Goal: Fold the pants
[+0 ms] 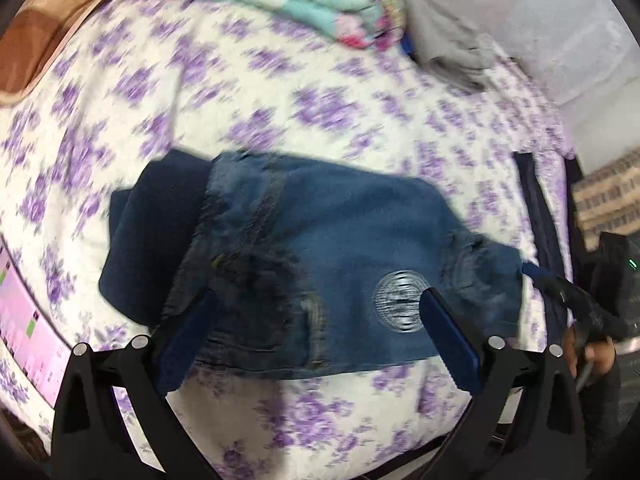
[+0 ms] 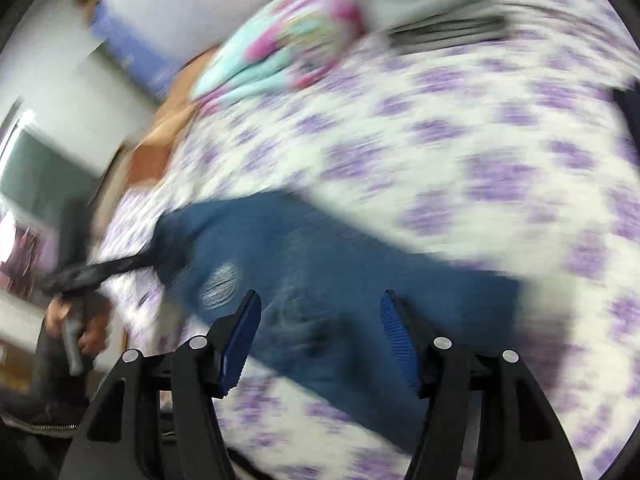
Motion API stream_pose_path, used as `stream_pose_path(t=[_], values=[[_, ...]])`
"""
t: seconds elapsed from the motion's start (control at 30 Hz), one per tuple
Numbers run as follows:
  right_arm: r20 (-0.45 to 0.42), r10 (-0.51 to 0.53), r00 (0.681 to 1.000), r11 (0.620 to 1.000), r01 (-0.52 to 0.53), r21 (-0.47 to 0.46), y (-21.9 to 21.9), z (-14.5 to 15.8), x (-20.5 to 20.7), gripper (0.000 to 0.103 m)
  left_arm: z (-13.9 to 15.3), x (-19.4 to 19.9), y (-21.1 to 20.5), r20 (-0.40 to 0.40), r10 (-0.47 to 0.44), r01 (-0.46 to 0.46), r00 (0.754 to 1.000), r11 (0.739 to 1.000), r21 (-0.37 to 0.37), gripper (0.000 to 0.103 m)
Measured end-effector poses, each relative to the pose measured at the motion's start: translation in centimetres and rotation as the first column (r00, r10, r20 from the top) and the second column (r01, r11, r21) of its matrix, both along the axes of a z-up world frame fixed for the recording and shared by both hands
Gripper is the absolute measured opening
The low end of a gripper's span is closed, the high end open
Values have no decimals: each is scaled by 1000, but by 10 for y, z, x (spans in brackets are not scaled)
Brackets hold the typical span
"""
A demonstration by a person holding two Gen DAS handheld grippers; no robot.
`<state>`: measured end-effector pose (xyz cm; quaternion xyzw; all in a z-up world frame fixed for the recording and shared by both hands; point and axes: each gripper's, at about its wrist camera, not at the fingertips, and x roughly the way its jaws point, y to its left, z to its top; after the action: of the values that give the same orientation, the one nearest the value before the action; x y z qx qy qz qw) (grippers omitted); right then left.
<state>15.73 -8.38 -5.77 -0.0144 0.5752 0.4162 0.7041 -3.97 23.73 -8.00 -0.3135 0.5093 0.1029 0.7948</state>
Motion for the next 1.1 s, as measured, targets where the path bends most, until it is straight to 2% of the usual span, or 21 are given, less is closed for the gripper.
stream_pose_path(t=[0.03,0.07,0.13,0.23,0.27,0.3,0.33,0.37,0.4,0.43,0.5,0.57,0.63,0.7,0.77,0.8,0.87,0.9,0.97,1.0,1.1], values=[[2,-47,999,999,47,-19,-14,-1,9,58,7,3,-5,25,-23,23,999,1000,-1,98],[-14,-112,994,993,112,-24,-32,-6,19,48,14,8,-12,49,-55,55,997,998,1,98],[-45,-176,983,984,174,-41,-50,-19,33,39,25,23,-29,84,-124,123,989,992,10,98],[-26,-176,984,980,173,-95,-43,-45,36,38,30,53,-62,111,-235,237,966,971,-4,98],[27,-163,986,976,165,-138,-34,-51,34,39,27,66,-77,103,-282,284,954,959,-12,98],[72,-166,983,969,177,-172,-23,-53,34,48,24,75,-87,91,-313,316,945,949,-12,98],[118,-177,977,956,199,-214,-19,-58,39,63,21,84,-99,80,-344,346,935,938,-9,98],[160,-193,968,934,231,-274,-16,-64,44,87,19,93,-110,74,-373,375,925,927,-10,98],[167,-217,962,916,259,-306,-18,-72,51,88,15,105,-125,71,-403,405,912,914,-22,98],[132,-245,961,917,274,-289,-21,-75,54,88,14,111,-132,69,-416,419,907,907,-30,98],[67,-277,958,928,286,-239,-27,-73,57,73,11,124,-151,69,-456,459,887,888,-39,98],[72,-256,964,939,266,-219,-31,-65,52,72,5,132,-164,53,-479,481,876,876,-30,98],[83,-272,959,934,284,-216,-44,-55,45,72,-10,139,-174,-17,-499,499,866,866,-14,98],[100,-282,954,934,297,-201,-56,-42,33,72,-30,140,-170,-124,-473,476,872,879,-5,98],[96,-242,966,954,255,-158,-55,-34,18,72,-45,134,-154,-174,-407,408,897,912,-34,98],[94,-198,976,964,211,-160,-53,-33,6,72,-48,128,-143,-154,-367,360,918,930,-70,98],[119,-138,983,953,165,-254,-41,-47,-6,73,-46,121,-135,-115,-341,330,933,939,-101,98],[111,-126,986,939,155,-308,-37,-65,-8,78,-46,119,-133,-116,-346,335,931,937,-101,98],[57,-187,981,928,196,-317,-40,-84,-4,85,-49,117,-132,-122,-359,349,925,932,-100,98],[49,-198,979,929,203,-308,-40,-85,-2,86,-51,115,-130,-128,-358,347,925,933,-98,98],[85,-146,986,919,167,-358,-30,-77,-1,87,-45,108,-130,-129,-343,335,930,939,-78,98]])
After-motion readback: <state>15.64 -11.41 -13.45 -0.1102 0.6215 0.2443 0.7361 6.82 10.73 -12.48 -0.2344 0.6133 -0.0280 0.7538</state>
